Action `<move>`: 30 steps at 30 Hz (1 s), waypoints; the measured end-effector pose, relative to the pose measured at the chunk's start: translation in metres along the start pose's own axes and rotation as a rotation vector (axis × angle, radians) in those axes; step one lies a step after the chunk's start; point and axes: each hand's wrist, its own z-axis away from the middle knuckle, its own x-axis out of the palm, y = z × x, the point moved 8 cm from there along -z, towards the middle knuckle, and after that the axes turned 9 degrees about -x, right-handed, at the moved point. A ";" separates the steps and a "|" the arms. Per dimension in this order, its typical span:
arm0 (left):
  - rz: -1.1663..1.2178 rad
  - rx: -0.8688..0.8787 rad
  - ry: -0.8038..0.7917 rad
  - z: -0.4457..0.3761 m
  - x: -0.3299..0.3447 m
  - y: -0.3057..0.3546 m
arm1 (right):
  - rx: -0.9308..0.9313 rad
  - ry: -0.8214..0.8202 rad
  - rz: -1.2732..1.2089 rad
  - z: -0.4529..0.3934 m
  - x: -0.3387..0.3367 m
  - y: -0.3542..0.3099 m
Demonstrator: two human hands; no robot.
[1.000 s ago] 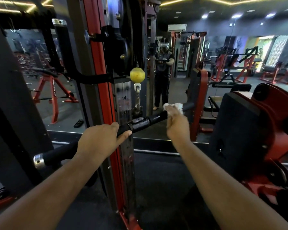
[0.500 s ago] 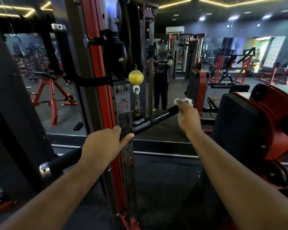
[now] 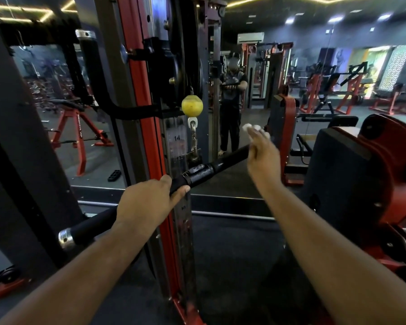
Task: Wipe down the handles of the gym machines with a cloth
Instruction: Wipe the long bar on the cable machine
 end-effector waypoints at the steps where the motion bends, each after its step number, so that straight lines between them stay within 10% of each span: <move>1: 0.010 -0.003 -0.007 0.000 0.000 0.000 | -0.007 -0.040 0.081 -0.009 0.001 0.011; 13: -0.036 0.000 0.048 -0.001 -0.008 -0.003 | -0.222 -0.185 -0.289 0.072 0.049 -0.081; 21: -0.042 -0.002 0.000 0.007 -0.015 0.001 | 0.645 0.412 -0.590 0.028 -0.006 0.079; 30: -0.041 0.003 0.036 0.005 -0.011 0.004 | 0.652 0.334 -1.029 0.068 0.065 -0.012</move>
